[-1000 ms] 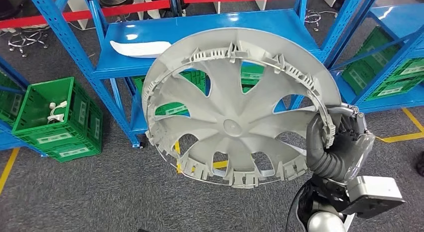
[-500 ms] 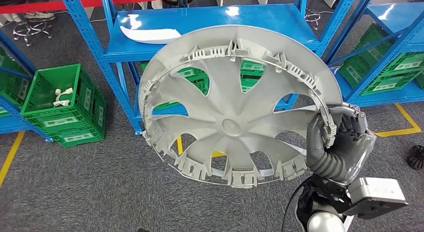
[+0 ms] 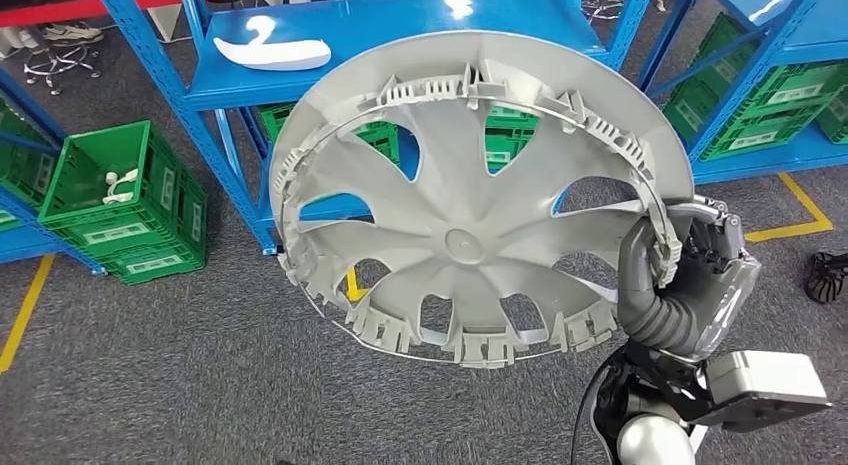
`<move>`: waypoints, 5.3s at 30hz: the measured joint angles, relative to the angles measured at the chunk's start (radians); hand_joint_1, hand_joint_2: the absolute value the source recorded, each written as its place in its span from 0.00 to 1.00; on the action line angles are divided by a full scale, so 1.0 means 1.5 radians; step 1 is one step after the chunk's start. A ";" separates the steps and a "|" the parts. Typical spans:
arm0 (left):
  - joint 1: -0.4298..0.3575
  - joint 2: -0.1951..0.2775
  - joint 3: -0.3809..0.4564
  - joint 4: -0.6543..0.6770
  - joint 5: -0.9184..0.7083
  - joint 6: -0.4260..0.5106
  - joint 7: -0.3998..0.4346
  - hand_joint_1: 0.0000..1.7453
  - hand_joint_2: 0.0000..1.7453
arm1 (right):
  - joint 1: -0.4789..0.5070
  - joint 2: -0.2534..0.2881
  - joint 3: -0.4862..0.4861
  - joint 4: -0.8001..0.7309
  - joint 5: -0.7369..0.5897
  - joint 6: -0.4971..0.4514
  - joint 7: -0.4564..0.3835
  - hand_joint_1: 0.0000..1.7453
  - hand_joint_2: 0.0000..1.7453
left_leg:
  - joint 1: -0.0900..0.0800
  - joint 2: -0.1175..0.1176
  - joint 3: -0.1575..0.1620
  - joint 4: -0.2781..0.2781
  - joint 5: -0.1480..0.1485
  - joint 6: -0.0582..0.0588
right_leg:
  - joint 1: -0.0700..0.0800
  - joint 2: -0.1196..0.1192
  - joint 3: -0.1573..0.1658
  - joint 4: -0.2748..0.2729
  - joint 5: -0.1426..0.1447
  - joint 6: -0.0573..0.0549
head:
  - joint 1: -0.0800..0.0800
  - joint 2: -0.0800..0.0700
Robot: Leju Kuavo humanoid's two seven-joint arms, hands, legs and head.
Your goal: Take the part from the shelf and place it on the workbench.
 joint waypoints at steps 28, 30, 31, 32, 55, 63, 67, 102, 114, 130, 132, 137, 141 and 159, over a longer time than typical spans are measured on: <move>-0.002 0.004 -0.004 0.000 -0.001 0.001 0.002 0.00 0.00 | -0.008 -0.001 0.003 0.000 -0.003 0.000 -0.001 0.93 1.00 | 0.002 0.006 0.019 -0.099 0.094 -0.001 | -0.014 0.007 0.021 0.005 -0.016 0.020 | 0.004 0.000; -0.002 0.004 -0.004 0.000 -0.001 0.001 0.002 0.00 0.00 | -0.008 0.000 0.003 0.000 -0.003 0.000 -0.001 0.93 1.00 | 0.004 0.001 0.001 -0.031 0.021 -0.002 | -0.010 0.003 0.002 0.004 -0.001 0.008 | -0.003 0.000; -0.002 0.003 -0.005 0.000 -0.001 -0.001 0.004 0.00 0.00 | -0.008 0.000 0.003 0.000 -0.001 0.000 0.001 0.93 1.00 | 0.005 0.000 -0.006 0.011 -0.006 -0.002 | -0.007 0.000 -0.008 0.005 0.005 0.005 | -0.005 0.000; -0.002 0.003 -0.007 0.000 -0.001 -0.008 0.012 0.00 0.00 | -0.008 0.000 0.003 0.000 0.004 0.000 0.008 0.93 1.00 | 0.005 -0.002 -0.009 0.048 -0.015 -0.002 | -0.003 -0.003 -0.019 0.005 0.012 0.003 | -0.007 0.000; -0.003 -0.002 -0.015 0.000 0.000 -0.065 0.093 0.00 0.00 | -0.008 -0.004 0.042 0.007 0.066 0.001 0.061 0.93 1.00 | -0.009 -0.050 0.104 -0.137 0.070 0.026 | -0.003 0.038 -0.011 0.021 0.003 0.018 | 0.015 0.000; -0.002 0.001 -0.016 0.001 0.001 -0.066 0.096 0.00 0.00 | -0.008 -0.003 0.048 0.007 0.058 0.001 0.061 0.93 1.00 | 0.003 0.001 0.009 0.051 -0.024 -0.007 | -0.006 -0.021 -0.018 0.009 0.010 0.002 | -0.003 0.000; -0.002 0.002 -0.016 0.001 0.001 -0.066 0.100 0.00 0.00 | -0.009 -0.003 0.054 0.007 0.040 0.001 0.058 0.93 1.00 | 0.009 0.036 0.072 -0.064 0.046 -0.014 | -0.006 -0.048 -0.020 0.017 0.007 0.010 | -0.006 0.000; -0.003 0.025 -0.036 0.000 0.004 -0.039 0.092 0.00 0.00 | -0.094 -0.035 0.128 0.039 -0.150 0.001 -0.013 0.93 1.00 | 0.002 0.054 0.052 -0.106 0.082 0.008 | -0.007 -0.070 -0.009 0.023 -0.010 0.030 | -0.003 0.000; -0.005 0.026 -0.036 0.000 0.004 -0.039 0.092 0.00 0.00 | -0.096 -0.053 0.145 0.040 -0.151 0.001 -0.015 0.93 1.00 | -0.009 -0.058 0.051 -0.108 0.095 0.033 | -0.001 0.044 -0.031 0.065 -0.009 0.005 | 0.025 0.000; -0.002 0.062 -0.026 0.001 0.125 -0.024 0.113 0.00 0.00 | -0.125 -0.057 0.183 0.045 -0.217 0.013 -0.061 0.93 1.00 | 0.010 0.055 0.042 -0.099 0.095 -0.018 | -0.015 -0.055 -0.005 0.021 -0.012 0.029 | -0.006 0.000; -0.001 0.063 -0.015 0.001 0.148 -0.014 0.110 0.00 0.00 | -0.124 -0.059 0.186 0.043 -0.211 0.008 -0.061 0.93 1.00 | 0.008 0.050 0.041 -0.103 0.093 -0.003 | -0.014 -0.063 -0.001 0.021 -0.014 0.036 | -0.004 0.000; -0.001 0.069 0.008 0.002 0.174 0.000 0.096 0.00 0.00 | -0.123 -0.071 0.188 0.023 -0.211 0.005 -0.063 0.93 1.00 | 0.007 0.012 0.039 -0.103 0.095 0.020 | -0.017 -0.012 -0.038 0.117 -0.080 0.042 | 0.011 0.000; 0.000 0.070 0.022 0.002 0.180 0.001 0.083 0.00 0.00 | -0.123 -0.081 0.187 0.010 -0.223 0.008 -0.063 0.93 1.00 | -0.003 -0.027 0.042 -0.103 0.096 0.026 | -0.008 0.002 -0.085 0.207 -0.094 0.028 | 0.024 0.000; 0.003 0.071 0.038 0.002 0.181 0.007 0.080 0.00 0.00 | -0.139 -0.100 0.183 -0.029 -0.258 0.033 -0.063 0.93 1.00 | 0.020 0.043 0.021 -0.058 0.085 -0.033 | -0.016 -0.048 0.002 0.013 -0.010 0.020 | -0.002 0.000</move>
